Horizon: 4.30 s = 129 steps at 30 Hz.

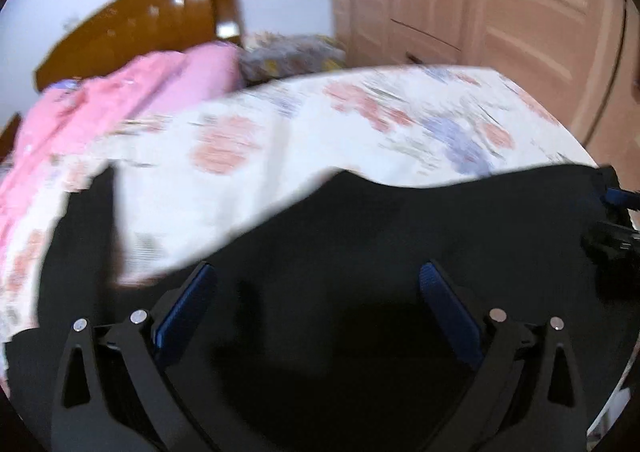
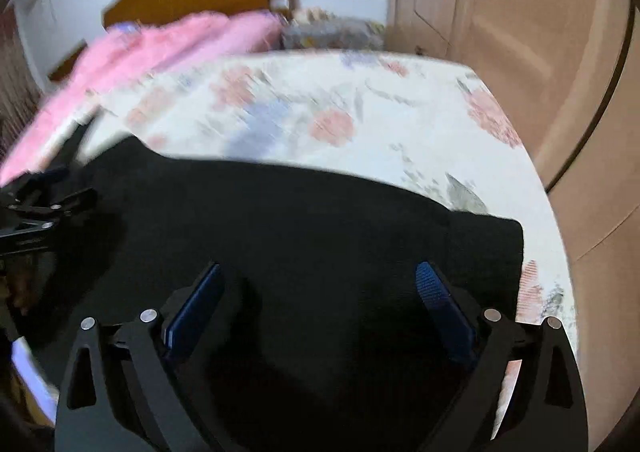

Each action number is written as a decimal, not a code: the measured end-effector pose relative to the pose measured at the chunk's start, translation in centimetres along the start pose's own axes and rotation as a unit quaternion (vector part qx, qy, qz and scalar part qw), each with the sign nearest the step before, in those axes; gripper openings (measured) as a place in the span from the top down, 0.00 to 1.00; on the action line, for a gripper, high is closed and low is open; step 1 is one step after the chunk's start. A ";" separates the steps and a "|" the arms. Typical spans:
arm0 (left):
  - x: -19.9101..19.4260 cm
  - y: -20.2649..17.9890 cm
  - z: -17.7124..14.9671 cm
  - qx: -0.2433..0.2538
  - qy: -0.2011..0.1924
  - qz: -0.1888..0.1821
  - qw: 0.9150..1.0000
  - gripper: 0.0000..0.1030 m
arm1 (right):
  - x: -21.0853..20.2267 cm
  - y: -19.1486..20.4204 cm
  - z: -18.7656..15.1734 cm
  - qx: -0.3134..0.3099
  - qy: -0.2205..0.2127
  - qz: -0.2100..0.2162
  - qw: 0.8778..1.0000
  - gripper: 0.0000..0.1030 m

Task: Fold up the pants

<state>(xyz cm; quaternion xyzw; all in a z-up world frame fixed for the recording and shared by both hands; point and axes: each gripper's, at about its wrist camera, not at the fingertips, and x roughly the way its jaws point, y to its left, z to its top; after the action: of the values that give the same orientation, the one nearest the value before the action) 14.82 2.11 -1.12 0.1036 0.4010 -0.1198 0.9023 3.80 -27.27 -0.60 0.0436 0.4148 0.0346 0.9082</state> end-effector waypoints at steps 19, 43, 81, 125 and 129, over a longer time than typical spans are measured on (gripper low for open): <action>-0.2 18.6 -2.7 -0.123 0.028 0.079 0.989 0.92 | 5.3 19.5 1.2 -0.112 0.026 0.153 0.982 0.09; -12.7 23.8 -22.4 -0.334 -0.029 0.136 0.932 0.35 | 7.4 17.8 0.1 -0.073 0.044 0.151 0.985 0.08; -4.9 16.0 -12.8 0.049 0.062 0.214 0.974 0.25 | 7.1 17.4 -0.1 -0.063 0.038 0.164 0.984 0.07; -12.3 30.1 -15.1 -0.253 -0.067 0.339 0.903 0.01 | 7.2 18.0 -0.3 -0.083 0.043 0.150 0.984 0.04; -7.0 31.9 -16.5 -0.278 0.005 0.311 0.909 0.01 | 7.1 17.5 -0.4 -0.070 0.040 0.163 0.983 0.05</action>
<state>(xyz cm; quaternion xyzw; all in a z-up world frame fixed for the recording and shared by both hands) 8.32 38.05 -3.84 -0.0318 0.3699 0.2835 0.8842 7.68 -9.15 -4.29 0.0458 0.4348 0.2123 0.8739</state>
